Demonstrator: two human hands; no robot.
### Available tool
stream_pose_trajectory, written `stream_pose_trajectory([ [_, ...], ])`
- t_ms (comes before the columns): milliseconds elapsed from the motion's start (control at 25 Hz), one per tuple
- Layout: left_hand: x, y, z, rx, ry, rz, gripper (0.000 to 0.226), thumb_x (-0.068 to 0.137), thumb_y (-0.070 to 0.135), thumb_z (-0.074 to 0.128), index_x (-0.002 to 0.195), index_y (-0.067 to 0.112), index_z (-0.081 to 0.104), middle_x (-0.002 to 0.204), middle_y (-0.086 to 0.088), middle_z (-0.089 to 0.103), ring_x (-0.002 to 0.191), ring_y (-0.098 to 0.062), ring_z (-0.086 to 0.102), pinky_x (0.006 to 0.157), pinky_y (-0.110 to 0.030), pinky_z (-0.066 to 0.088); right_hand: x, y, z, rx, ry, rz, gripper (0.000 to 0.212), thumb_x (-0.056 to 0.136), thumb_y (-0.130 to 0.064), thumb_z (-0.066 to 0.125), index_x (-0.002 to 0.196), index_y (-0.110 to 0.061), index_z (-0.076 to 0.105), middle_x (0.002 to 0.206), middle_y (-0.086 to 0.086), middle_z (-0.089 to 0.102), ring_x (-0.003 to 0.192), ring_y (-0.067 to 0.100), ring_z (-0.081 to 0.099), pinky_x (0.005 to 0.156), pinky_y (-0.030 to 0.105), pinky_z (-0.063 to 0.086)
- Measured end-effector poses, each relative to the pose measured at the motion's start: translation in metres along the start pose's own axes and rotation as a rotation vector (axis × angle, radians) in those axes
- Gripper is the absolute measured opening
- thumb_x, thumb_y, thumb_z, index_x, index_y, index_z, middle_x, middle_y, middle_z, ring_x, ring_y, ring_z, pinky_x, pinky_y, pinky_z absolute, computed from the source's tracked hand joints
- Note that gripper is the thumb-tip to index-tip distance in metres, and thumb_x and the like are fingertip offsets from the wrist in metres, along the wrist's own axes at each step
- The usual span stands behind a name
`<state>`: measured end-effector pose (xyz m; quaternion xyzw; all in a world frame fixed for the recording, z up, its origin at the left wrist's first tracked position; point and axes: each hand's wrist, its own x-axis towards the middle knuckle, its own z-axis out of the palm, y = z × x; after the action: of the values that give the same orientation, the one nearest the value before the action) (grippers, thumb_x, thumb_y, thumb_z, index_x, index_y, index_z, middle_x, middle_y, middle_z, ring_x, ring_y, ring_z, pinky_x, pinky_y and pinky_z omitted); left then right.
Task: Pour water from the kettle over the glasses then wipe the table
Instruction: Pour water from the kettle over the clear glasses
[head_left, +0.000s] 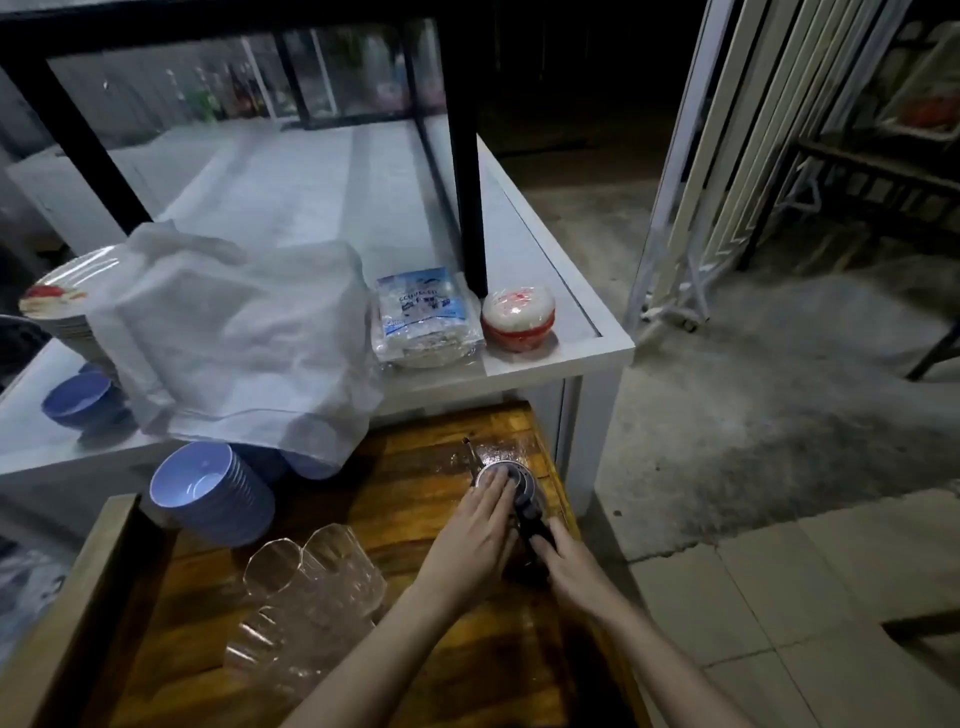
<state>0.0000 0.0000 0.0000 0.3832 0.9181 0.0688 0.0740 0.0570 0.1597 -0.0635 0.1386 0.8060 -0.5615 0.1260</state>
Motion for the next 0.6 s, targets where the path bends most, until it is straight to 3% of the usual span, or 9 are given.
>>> stream_pose_trajectory([
  [200, -0.001, 0.01, 0.019, -0.016, -0.016, 0.021, 0.061, 0.104, 0.042, 0.019, 0.154, 0.016, -0.005, 0.156, 0.001, -0.02, 0.146, -0.014, -0.021, 0.121, -0.03, -0.009, -0.02, 0.011, -0.005, 0.188, 0.059, 0.087, 0.029, 0.105, -0.019, 0.036, 0.105, -0.038, 0.059, 0.11, -0.01, 0.066, 0.103, 0.001, 0.06, 0.076, 0.017, 0.045],
  [360, -0.006, 0.022, 0.032, -0.018, -0.03, 0.056, 0.063, 0.104, 0.046, 0.02, 0.154, 0.016, -0.006, 0.158, 0.001, -0.017, 0.147, -0.015, -0.019, 0.122, -0.033, -0.006, -0.036, 0.024, -0.007, 0.434, 0.225, 0.135, 0.035, 0.104, -0.012, 0.034, 0.106, -0.023, 0.068, 0.107, 0.003, 0.07, 0.104, 0.017, 0.064, 0.072, 0.018, 0.051],
  [440, -0.011, 0.031, 0.038, -0.005, -0.004, 0.054, 0.065, 0.103, 0.048, 0.025, 0.154, 0.015, 0.001, 0.161, -0.002, -0.005, 0.149, -0.019, -0.008, 0.121, -0.039, 0.004, -0.044, 0.023, -0.01, 0.505, 0.309, 0.142, 0.035, 0.102, -0.009, 0.036, 0.102, -0.016, 0.07, 0.102, 0.006, 0.071, 0.098, 0.018, 0.065, 0.07, 0.021, 0.052],
  [520, -0.017, 0.035, 0.042, 0.034, 0.054, 0.064, 0.065, 0.103, 0.049, 0.029, 0.153, 0.011, 0.013, 0.16, -0.007, 0.014, 0.148, -0.023, 0.013, 0.116, -0.044, 0.02, -0.048, 0.018, -0.017, 0.494, 0.393, 0.103, 0.033, 0.1, -0.007, 0.039, 0.089, -0.013, 0.07, 0.093, 0.009, 0.071, 0.091, 0.021, 0.065, 0.072, 0.032, 0.05],
  [600, -0.021, 0.036, 0.039, 0.035, 0.048, 0.108, 0.066, 0.103, 0.05, 0.027, 0.153, 0.01, 0.014, 0.159, -0.009, 0.014, 0.148, -0.023, 0.014, 0.116, -0.046, 0.019, -0.053, 0.017, -0.02, 0.47, 0.427, 0.073, 0.031, 0.098, -0.005, 0.041, 0.075, -0.008, 0.062, 0.081, 0.012, 0.066, 0.08, 0.023, 0.06, 0.068, 0.036, 0.043],
])
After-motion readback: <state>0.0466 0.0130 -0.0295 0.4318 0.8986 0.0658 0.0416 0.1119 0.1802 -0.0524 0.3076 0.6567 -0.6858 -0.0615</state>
